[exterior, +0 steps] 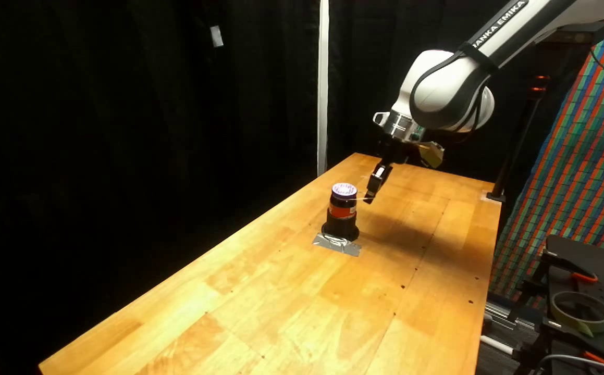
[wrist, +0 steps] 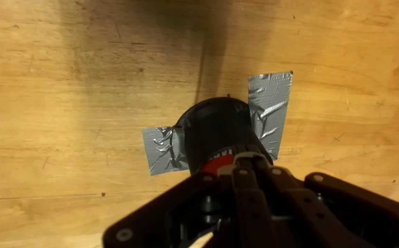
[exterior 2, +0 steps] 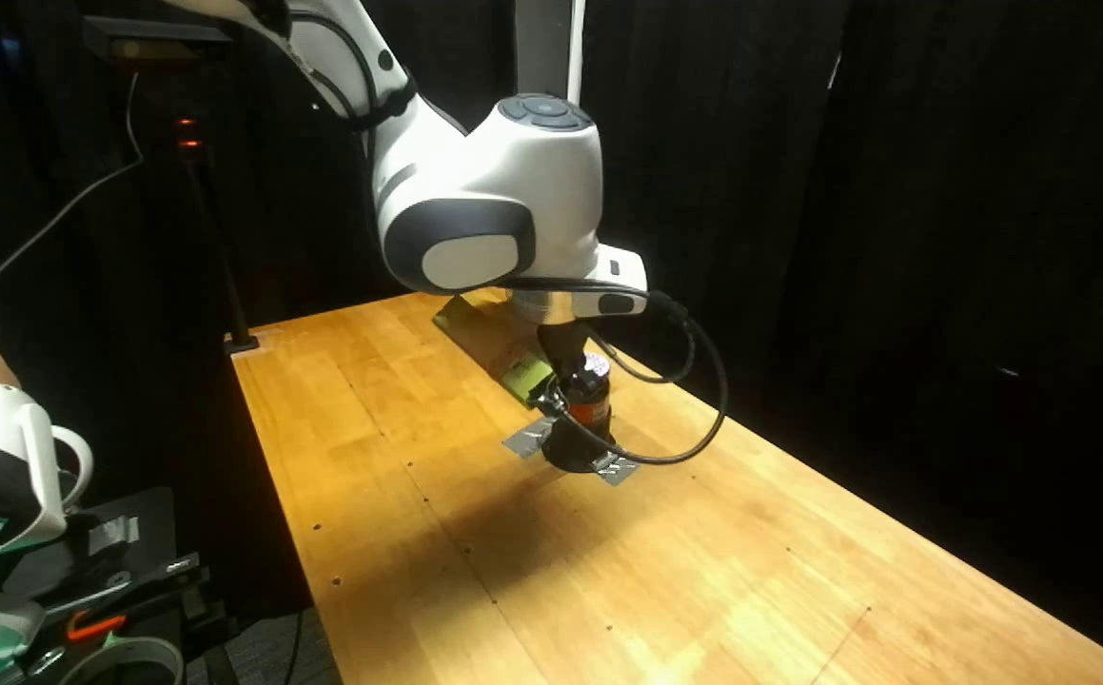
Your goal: Place the elastic over the bottom of the cup
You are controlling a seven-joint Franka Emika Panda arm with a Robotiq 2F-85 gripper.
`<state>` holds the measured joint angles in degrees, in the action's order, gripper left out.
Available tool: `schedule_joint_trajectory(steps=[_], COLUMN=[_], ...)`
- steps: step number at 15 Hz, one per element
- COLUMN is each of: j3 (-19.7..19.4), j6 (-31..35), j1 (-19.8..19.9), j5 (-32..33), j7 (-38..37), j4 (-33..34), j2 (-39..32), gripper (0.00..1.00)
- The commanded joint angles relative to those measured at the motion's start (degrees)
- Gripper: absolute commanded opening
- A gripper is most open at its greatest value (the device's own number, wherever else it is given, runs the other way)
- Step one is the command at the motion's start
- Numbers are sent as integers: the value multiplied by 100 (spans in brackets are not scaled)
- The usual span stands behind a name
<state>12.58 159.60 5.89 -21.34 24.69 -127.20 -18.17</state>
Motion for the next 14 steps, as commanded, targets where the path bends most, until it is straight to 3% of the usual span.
schedule_joint_trajectory(steps=[1, 4, 9, 11, 14], j3=[857, 1854, 3995, 4795, 5872], j6=[1035, 1782, 2724, 3121, 3770], j1=[643, 1345, 3060, 3766, 4771], j5=[-1178, -2577, -4397, -4624, -4249], j7=[985, 2144, 4067, 4605, 4862], j4=[-564, -617, -274, -161, -250], j2=[168, 21, -409, -719, -1330], gripper=[11, 10, 8, 9, 8])
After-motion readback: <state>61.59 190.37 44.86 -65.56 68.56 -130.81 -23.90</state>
